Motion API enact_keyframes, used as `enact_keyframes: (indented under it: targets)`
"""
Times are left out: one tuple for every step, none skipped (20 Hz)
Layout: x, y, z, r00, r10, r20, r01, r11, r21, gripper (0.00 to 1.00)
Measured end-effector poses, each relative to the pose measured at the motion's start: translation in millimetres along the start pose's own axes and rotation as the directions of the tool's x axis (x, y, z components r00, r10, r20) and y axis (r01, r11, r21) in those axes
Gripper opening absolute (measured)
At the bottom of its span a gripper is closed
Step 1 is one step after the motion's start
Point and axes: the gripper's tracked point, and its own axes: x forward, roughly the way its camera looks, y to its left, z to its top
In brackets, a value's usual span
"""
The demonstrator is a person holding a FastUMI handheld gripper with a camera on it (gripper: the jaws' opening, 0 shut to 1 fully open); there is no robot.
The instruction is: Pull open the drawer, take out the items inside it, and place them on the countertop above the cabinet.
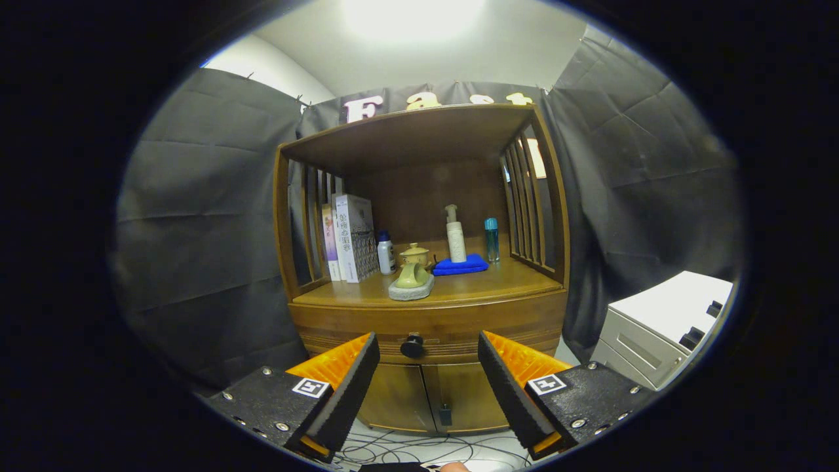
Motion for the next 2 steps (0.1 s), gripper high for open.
enact_keyframes:
  targets:
    - [-0.3, 0.3, 2.2, 1.000, 0.001, 0.004, -0.001, 1.000, 0.001, 0.94]
    - [-0.4, 0.1, 4.8, 1.000, 0.001, 0.009, -0.001, 1.000, 0.004, 0.94]
